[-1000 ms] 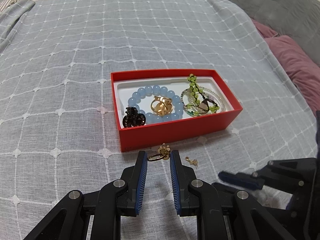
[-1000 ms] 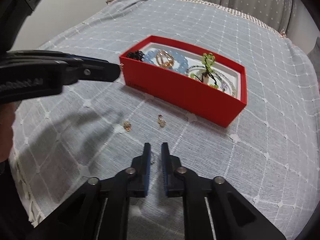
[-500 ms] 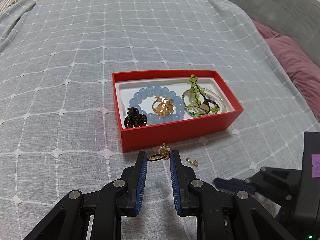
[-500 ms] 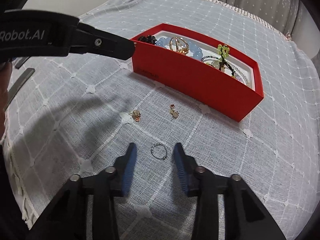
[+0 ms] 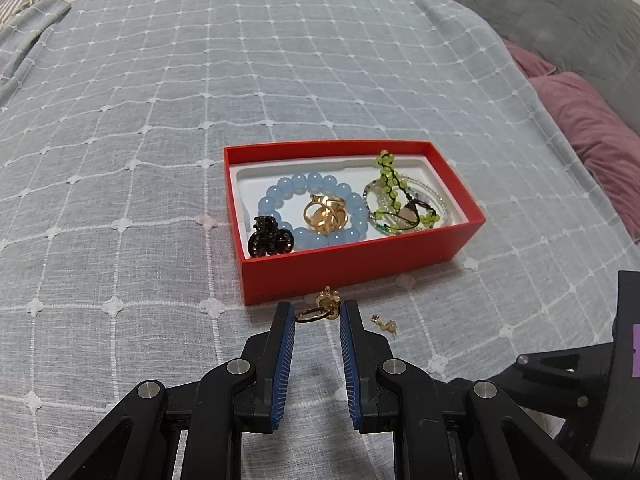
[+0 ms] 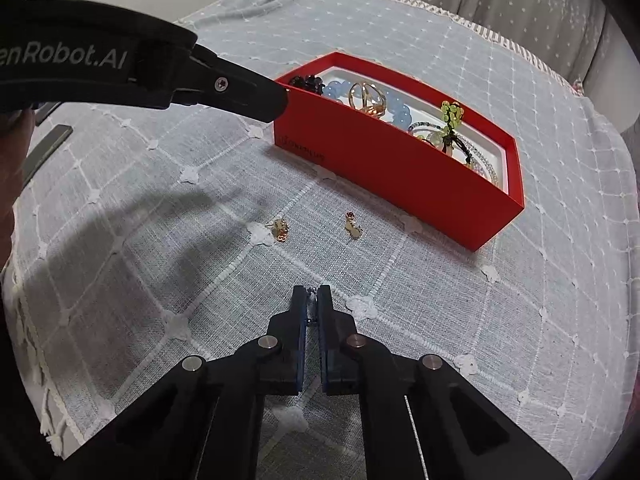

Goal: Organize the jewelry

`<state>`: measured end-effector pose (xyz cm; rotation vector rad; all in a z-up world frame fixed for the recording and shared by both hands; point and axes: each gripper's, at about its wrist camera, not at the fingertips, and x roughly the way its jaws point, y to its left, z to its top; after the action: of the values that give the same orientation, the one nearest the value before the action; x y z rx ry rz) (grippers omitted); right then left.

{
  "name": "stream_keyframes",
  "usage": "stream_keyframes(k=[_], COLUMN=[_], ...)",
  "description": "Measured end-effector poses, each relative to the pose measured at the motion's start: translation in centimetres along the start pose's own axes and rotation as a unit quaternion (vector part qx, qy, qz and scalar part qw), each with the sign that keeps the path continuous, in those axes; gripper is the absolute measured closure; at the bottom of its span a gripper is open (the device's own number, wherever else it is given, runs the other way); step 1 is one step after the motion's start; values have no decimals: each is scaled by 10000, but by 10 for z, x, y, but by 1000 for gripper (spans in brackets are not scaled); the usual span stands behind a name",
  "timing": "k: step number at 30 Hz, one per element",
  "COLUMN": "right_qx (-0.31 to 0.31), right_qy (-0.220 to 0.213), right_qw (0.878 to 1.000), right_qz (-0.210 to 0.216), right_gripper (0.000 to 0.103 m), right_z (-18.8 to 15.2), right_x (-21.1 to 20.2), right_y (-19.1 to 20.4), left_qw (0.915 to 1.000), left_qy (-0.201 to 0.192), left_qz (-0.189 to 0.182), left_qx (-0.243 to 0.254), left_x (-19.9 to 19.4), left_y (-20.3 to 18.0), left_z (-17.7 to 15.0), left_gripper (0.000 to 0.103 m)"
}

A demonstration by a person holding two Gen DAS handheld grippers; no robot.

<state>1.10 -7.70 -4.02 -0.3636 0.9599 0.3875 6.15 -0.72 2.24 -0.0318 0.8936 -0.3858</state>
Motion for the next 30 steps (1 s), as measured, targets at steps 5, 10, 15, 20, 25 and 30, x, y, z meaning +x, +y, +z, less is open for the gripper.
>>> stream_keyframes(k=[5, 10, 15, 20, 25, 30], right_qx=[33, 35, 271, 696, 931, 1107], right_qy=[-86, -22, -266, -514, -756, -936], right_qw=[10000, 9999, 9989, 9954, 9917, 9883], right_qz=[27, 151, 261, 411, 460, 477], right_gripper=[101, 101, 101, 101, 101, 101], right_z=[2, 2, 10, 13, 20, 28], right_x=[-9, -9, -22, -38, -53, -62], right_y=[-1, -1, -15, -39, -55, -67], left_qw=[10000, 10000, 10000, 9997, 9987, 9974], left_qy=[-10, -22, -67, -210, -463, -643], left_qz=[5, 2, -31, -118, -213, -312], left_qx=[-9, -8, -21, -37, -17, -105], left_x=[0, -1, -2, -8, -16, -15], left_y=[0, 0, 0, 0, 0, 4], left_z=[-1, -1, 0, 3, 8, 20], left_gripper=[85, 85, 85, 85, 85, 85])
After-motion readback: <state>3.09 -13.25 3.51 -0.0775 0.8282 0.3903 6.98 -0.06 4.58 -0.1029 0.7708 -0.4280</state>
